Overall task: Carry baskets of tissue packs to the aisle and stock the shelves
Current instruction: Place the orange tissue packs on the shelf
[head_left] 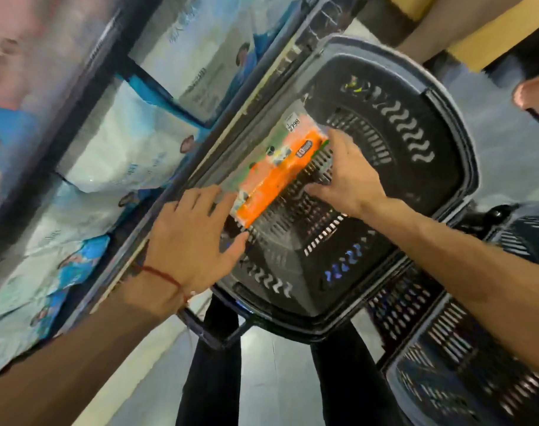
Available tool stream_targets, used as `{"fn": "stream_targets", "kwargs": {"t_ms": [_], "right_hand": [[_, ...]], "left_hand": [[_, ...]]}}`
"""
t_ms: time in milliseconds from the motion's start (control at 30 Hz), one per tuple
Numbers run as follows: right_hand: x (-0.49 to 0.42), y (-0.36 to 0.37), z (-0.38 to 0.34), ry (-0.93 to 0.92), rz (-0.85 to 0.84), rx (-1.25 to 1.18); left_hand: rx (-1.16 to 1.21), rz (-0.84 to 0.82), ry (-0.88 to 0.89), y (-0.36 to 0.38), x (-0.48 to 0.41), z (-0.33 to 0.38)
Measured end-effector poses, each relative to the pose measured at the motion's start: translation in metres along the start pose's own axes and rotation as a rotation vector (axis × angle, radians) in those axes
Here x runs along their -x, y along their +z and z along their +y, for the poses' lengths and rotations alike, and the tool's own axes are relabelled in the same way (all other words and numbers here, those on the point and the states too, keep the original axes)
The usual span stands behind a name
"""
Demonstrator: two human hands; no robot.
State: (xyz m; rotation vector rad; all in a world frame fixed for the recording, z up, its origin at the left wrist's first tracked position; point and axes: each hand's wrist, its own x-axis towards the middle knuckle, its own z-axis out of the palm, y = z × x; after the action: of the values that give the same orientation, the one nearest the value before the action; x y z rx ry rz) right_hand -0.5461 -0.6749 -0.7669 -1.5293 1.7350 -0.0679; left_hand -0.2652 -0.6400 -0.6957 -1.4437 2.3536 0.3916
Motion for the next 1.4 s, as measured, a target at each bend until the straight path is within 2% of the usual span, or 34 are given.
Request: {"fn": "stream_targets", "kwargs": {"t_ms": [100,233,367,533,700,800,1033,1133,1267,1400], "right_hand": [[-0.046,0.0,0.012,-0.03,-0.101,-0.094],[-0.081,0.004,0.021,-0.196,-0.169,-0.216],[-0.088,0.006,0.029,-0.22,-0.156,0.003],[-0.071,0.008,0.043,-0.221,-0.151,0.073],[-0.041,0.019,0.051,-0.228,-0.139,-0.018],[-0.027,0.03,0.052,-0.277,-0.105,0.07],[0.011,0.007,0.028,-0.166,-0.076,-0.017],[0.032,-0.025,0.013,-0.089,-0.013,-0.032],[0.068,-0.076,-0.017,-0.032,0.025,-0.096],[0.103,-0.116,-0.05,0.058,0.035,-0.272]], "left_hand": [[0.046,0.001,-0.056,0.017,-0.004,0.002],[0.049,-0.039,-0.072,0.035,-0.004,0.002],[0.023,-0.061,-0.043,0.041,-0.004,0.0],[0.042,-0.05,-0.051,0.043,-0.008,0.0],[0.058,-0.04,-0.028,0.046,-0.007,0.007],[0.066,-0.029,-0.034,0.046,-0.004,0.009],[0.134,-0.044,-0.085,0.029,0.01,0.0],[0.256,-0.04,-0.122,0.01,0.014,-0.002],[0.542,-0.051,-0.237,-0.021,0.02,-0.005],[0.963,-0.092,-0.306,-0.055,0.028,-0.015]]}}
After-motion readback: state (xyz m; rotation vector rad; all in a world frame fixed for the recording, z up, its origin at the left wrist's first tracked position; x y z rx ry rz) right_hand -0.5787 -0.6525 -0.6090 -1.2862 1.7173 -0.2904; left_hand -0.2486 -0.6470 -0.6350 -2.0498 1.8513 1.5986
